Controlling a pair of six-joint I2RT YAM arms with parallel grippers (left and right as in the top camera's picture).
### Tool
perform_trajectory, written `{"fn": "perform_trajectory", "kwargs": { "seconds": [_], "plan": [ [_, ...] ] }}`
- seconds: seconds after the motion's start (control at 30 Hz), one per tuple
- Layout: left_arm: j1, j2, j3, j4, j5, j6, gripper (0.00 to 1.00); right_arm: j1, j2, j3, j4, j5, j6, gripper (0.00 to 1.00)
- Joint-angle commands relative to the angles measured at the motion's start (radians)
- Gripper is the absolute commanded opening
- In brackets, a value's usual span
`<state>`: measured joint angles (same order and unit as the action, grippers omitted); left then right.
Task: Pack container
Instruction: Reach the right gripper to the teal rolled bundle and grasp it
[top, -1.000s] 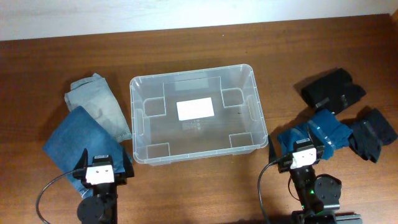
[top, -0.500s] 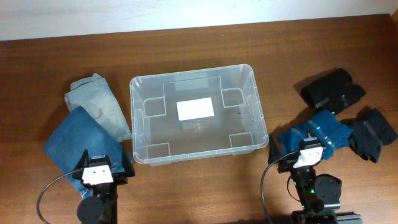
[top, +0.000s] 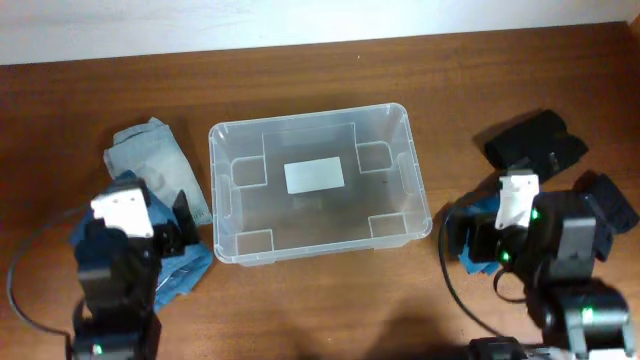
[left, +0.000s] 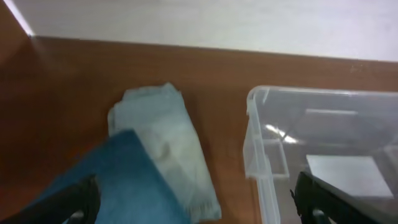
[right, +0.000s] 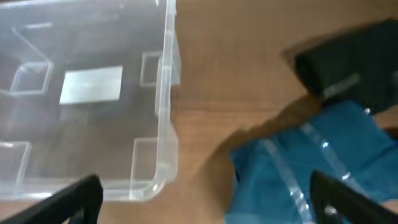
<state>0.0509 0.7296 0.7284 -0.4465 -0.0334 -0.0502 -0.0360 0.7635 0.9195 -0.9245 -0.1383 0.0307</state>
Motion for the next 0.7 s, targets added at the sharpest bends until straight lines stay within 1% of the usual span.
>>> {"fn": "perform_trajectory", "kwargs": {
  "seconds": [0.0, 0.07, 0.17, 0.23, 0.3, 0.33, 0.43, 0.5, 0.57, 0.63, 0.67],
  "plan": [
    [-0.003, 0.094, 0.091, -0.031, 0.037, -0.010, 0.99, -0.027, 0.093, 0.113, -0.090, 0.171, 0.126, 0.98],
    [-0.003, 0.111, 0.093, -0.033, 0.072, -0.010, 0.99, -0.117, 0.123, 0.140, -0.135, 0.161, 0.190, 0.99],
    [-0.002, 0.131, 0.093, -0.041, 0.071, -0.010, 0.99, -0.344, 0.128, 0.140, -0.188, 0.044, 0.180, 0.98],
    [-0.003, 0.141, 0.093, -0.036, 0.071, -0.010, 0.99, -0.548, 0.164, 0.140, -0.253, -0.057, 0.104, 0.98],
    [-0.002, 0.150, 0.094, -0.031, 0.071, -0.010, 0.99, -0.725, 0.243, 0.140, -0.311, -0.171, 0.002, 0.98],
    [-0.003, 0.156, 0.094, -0.026, 0.071, -0.010, 0.99, -0.779, 0.291, 0.139, -0.325, -0.210, 0.002, 0.98],
    [-0.003, 0.172, 0.094, -0.022, 0.072, -0.010, 0.99, -0.848, 0.406, 0.129, -0.305, -0.235, -0.003, 0.98],
    [-0.003, 0.174, 0.094, -0.020, 0.071, -0.010, 0.99, -0.856, 0.514, 0.121, -0.282, -0.338, -0.078, 0.98],
    [-0.002, 0.174, 0.094, -0.013, 0.071, -0.010, 0.99, -0.856, 0.584, 0.092, -0.245, -0.352, -0.102, 0.98],
    [-0.003, 0.174, 0.094, -0.014, 0.071, -0.010, 0.99, -0.857, 0.631, 0.004, -0.140, -0.396, -0.102, 0.98],
    [-0.003, 0.174, 0.094, -0.014, 0.072, -0.010, 0.99, -0.856, 0.647, -0.066, -0.048, -0.411, -0.093, 0.99]
  ]
}}
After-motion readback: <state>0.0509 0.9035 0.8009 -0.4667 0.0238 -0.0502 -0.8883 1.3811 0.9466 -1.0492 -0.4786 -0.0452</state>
